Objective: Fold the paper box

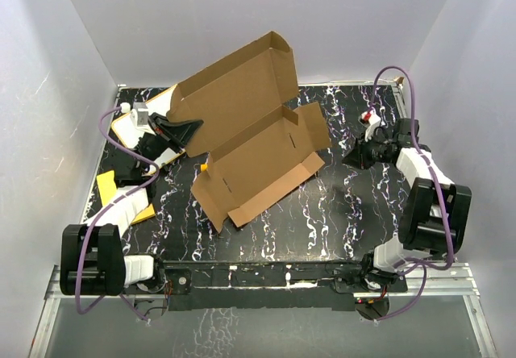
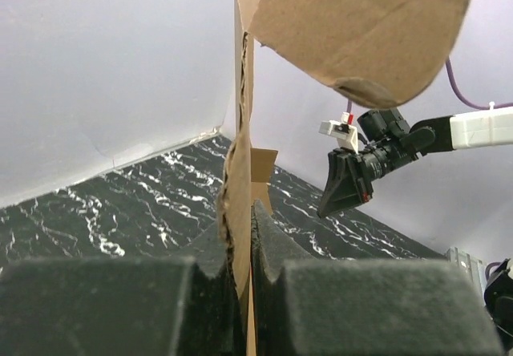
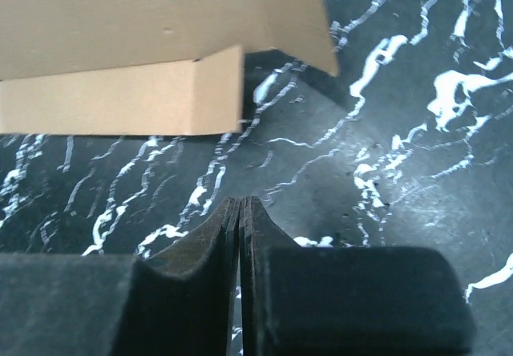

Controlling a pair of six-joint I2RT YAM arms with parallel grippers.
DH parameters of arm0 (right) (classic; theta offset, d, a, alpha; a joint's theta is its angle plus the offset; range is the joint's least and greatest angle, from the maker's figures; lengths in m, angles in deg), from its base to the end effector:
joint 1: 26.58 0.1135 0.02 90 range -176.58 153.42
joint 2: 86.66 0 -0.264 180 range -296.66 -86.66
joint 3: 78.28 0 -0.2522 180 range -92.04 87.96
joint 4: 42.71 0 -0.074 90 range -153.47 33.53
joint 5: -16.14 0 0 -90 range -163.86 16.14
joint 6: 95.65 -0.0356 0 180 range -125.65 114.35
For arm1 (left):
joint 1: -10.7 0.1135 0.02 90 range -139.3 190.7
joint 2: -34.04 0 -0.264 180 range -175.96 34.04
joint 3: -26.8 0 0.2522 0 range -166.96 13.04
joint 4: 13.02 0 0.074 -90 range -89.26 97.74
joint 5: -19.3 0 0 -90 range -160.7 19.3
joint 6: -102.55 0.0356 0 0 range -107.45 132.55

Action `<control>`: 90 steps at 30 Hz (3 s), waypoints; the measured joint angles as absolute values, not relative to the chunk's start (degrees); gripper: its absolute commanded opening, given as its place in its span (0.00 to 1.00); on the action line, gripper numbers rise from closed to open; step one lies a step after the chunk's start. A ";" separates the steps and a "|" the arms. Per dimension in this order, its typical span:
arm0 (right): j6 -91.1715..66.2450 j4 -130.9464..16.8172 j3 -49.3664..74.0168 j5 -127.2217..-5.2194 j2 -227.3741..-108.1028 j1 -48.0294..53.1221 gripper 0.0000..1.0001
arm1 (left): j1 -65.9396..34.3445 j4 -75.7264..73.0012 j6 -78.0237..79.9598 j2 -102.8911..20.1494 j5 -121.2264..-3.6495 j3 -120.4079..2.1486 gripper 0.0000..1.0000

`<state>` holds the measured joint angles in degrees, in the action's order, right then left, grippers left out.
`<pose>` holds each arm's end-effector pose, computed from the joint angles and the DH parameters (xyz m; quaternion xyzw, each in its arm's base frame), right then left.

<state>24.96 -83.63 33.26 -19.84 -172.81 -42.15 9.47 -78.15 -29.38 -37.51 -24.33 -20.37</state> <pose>0.2890 -0.0506 0.2192 -0.2340 0.8343 0.3077 0.3932 0.2402 -0.0309 0.3242 0.2024 0.4836 -0.4599 0.7167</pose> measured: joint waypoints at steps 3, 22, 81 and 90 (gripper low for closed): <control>20.28 -78.42 33.61 -25.09 -176.00 -40.23 0.08 | 9.47 -76.95 -28.86 -37.56 -24.70 -19.01 0.00; 11.17 -67.10 33.31 -37.37 -186.88 -28.56 0.08 | 9.47 -75.03 -27.88 -37.62 -26.08 -17.48 0.00; 15.80 -71.21 34.40 -28.65 -180.74 -25.17 0.08 | 9.47 -75.31 -27.48 -37.62 -26.76 -16.85 0.00; 18.49 -74.69 34.38 -27.43 -181.90 -22.48 0.08 | 9.47 -75.27 -27.46 -37.64 -26.76 -16.83 0.00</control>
<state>18.49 -74.69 34.38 -27.43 -181.90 -22.48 9.47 -75.27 -27.46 -37.64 -26.76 -16.83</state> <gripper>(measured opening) 0.081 0.013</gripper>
